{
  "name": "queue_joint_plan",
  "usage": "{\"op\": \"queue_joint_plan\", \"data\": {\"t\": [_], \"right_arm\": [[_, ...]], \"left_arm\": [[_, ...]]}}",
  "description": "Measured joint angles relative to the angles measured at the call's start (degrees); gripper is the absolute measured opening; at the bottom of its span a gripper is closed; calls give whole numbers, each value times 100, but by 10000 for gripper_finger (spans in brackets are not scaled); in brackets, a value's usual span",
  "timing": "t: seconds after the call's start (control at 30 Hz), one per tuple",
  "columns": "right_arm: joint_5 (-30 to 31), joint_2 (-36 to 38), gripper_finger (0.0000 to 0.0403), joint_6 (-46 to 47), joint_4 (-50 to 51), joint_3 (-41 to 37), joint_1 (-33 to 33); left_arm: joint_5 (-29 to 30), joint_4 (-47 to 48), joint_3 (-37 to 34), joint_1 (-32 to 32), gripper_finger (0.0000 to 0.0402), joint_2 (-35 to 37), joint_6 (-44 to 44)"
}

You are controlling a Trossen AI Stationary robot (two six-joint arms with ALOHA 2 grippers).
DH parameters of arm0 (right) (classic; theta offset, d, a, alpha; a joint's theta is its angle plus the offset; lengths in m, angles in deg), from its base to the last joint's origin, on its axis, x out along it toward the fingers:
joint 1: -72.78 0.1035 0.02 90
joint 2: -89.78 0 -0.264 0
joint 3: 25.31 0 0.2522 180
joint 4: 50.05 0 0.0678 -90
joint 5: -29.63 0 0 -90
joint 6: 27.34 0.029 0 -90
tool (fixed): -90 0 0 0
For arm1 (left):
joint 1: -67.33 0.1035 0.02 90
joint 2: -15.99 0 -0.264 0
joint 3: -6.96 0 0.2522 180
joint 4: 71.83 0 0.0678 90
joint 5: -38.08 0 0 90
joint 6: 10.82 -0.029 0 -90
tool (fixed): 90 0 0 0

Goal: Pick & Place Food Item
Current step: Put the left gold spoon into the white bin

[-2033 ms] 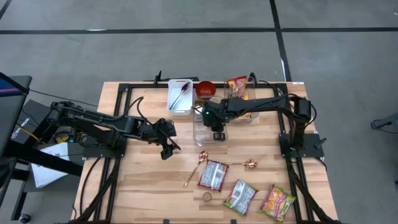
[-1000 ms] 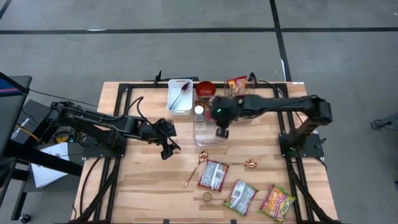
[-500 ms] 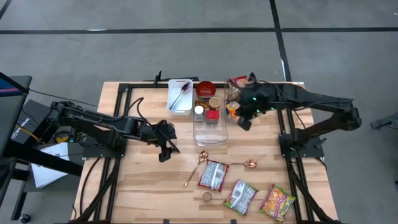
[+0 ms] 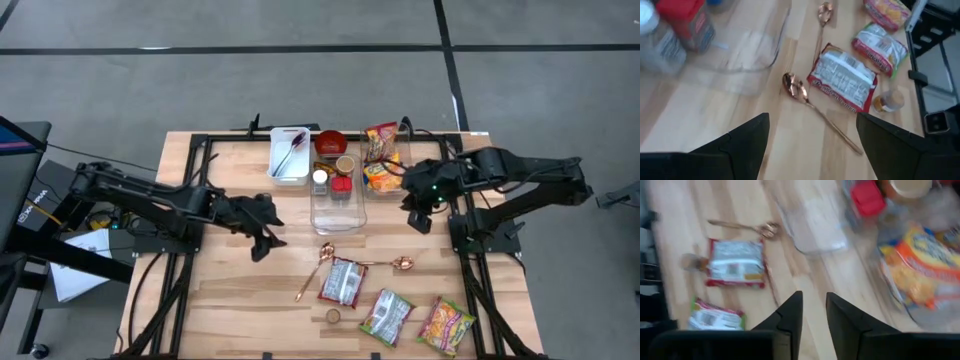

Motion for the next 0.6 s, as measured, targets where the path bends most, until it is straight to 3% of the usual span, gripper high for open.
{"op": "queue_joint_plan", "data": {"t": [0.2,0.4,0.6], "right_arm": [[133,132,124,249,407,0,14],[334,278,176,330,485,1,184],[373,333,195,400,543,0,202]], "left_arm": [[-243,422,-1,-230,294,99,932],[-211,336,-4,-1145,294,13,1047],[-178,-397,-5,-2049,294,-598,1519]]}}
